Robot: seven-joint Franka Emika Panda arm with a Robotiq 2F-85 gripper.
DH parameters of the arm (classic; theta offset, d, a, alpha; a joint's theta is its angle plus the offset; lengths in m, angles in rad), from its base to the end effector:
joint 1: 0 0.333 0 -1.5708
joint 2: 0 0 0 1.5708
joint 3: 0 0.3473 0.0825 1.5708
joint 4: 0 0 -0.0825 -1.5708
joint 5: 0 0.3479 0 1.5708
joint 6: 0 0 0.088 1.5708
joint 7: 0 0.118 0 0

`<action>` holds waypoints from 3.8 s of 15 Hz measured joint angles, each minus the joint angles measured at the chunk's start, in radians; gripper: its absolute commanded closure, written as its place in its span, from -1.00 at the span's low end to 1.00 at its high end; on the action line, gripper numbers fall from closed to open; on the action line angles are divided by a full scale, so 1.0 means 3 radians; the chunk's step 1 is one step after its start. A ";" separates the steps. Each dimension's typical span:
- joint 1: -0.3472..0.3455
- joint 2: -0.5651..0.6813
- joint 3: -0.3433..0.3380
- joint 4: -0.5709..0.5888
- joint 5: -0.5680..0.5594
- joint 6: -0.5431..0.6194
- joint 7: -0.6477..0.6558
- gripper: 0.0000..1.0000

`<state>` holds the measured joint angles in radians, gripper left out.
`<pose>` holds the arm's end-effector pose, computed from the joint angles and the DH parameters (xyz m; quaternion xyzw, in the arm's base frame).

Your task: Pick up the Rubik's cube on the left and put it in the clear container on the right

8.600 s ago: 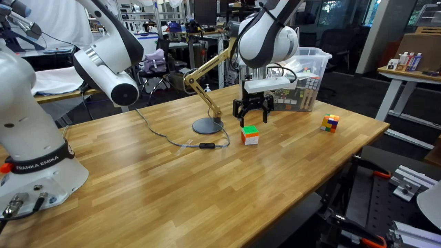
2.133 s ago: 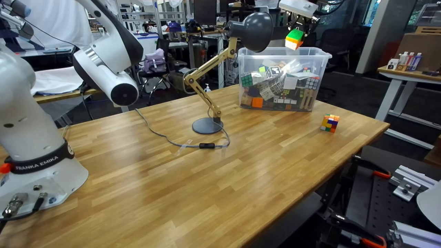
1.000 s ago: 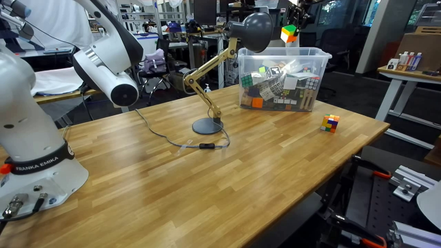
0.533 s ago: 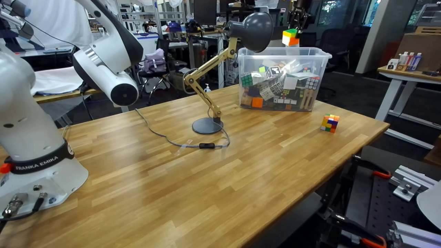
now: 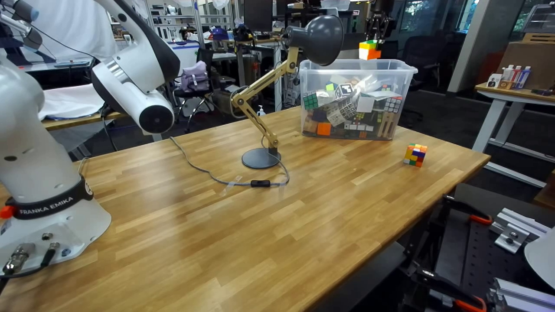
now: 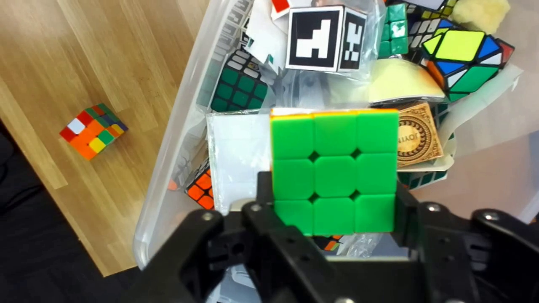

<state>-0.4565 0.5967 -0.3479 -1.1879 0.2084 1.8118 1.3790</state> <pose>0.5523 -0.4462 0.4807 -0.4687 0.8828 -0.0264 0.0144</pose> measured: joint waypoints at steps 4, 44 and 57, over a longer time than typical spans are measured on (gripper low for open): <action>-0.0042 0.0125 0.0000 0.0123 0.0000 -0.0196 0.0072 0.27; 0.0932 -0.0840 0.0107 -0.1006 -0.0204 0.0483 0.0208 -1.00; 0.1288 -0.1805 0.0384 -0.2728 -0.1301 0.1247 0.1495 -1.00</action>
<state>-0.0700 0.0552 -0.2328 -2.0063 -0.1819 2.1858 1.8274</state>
